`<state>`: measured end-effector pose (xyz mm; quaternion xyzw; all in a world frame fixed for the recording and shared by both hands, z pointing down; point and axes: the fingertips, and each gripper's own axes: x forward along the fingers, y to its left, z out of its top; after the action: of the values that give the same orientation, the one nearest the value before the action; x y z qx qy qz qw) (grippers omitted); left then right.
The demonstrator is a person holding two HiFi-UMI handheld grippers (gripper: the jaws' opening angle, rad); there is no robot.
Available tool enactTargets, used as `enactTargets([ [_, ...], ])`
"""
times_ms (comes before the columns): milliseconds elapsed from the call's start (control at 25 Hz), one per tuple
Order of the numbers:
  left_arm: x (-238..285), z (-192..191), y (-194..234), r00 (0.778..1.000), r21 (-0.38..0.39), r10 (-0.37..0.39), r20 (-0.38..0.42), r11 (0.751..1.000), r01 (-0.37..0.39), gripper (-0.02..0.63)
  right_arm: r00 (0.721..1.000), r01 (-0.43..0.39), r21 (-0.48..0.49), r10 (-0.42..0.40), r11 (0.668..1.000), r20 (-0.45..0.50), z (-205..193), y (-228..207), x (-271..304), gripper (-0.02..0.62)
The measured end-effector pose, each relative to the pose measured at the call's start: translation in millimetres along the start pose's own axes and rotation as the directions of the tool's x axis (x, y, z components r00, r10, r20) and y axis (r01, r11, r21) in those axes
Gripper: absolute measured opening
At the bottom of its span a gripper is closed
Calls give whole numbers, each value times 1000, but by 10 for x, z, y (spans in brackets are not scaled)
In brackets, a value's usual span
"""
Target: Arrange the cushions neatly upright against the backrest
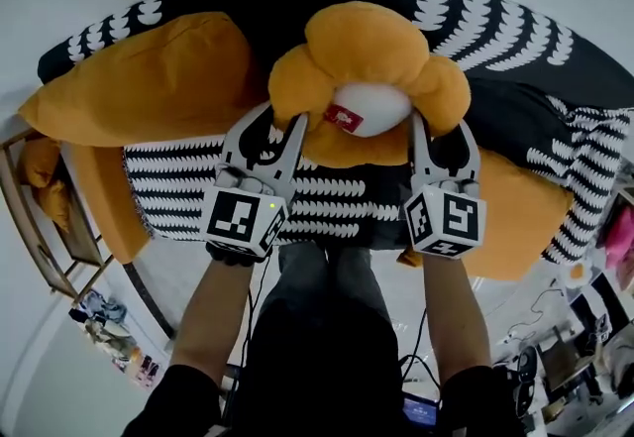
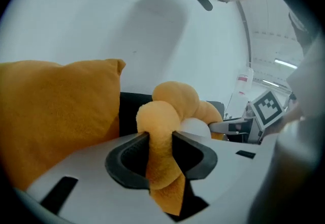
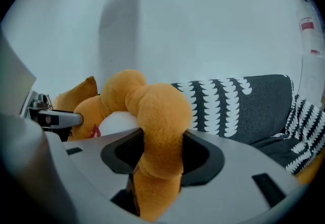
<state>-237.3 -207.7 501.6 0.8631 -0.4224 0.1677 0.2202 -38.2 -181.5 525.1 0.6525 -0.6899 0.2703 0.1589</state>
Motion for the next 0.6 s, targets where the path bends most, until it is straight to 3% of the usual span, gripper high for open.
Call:
enactTargets([
  [120, 47, 0, 138, 999, 13, 44, -16, 999, -44, 146, 1000, -7, 3, 7, 1000, 10, 56, 61, 129, 229],
  [200, 114, -50, 236, 995, 17, 87, -43, 996, -86, 238, 1000, -24, -2, 24, 1000, 17, 74, 91, 228, 253],
  [240, 134, -82, 255, 994, 6, 96, -56, 995, -96, 337, 999, -35, -7, 35, 999, 16, 71, 109, 261, 285],
  [280, 134, -103, 255, 993, -10, 99, -62, 995, -99, 356, 999, -44, -16, 44, 999, 15, 67, 132, 274, 312],
  [440, 7, -35, 178, 995, -18, 83, -52, 996, -84, 356, 999, -51, -76, 52, 996, 8, 112, 267, 183, 337],
  [600, -86, 56, 111, 997, -22, 57, -46, 998, -58, 356, 999, -47, -77, 47, 996, 10, 179, 322, 29, 337],
])
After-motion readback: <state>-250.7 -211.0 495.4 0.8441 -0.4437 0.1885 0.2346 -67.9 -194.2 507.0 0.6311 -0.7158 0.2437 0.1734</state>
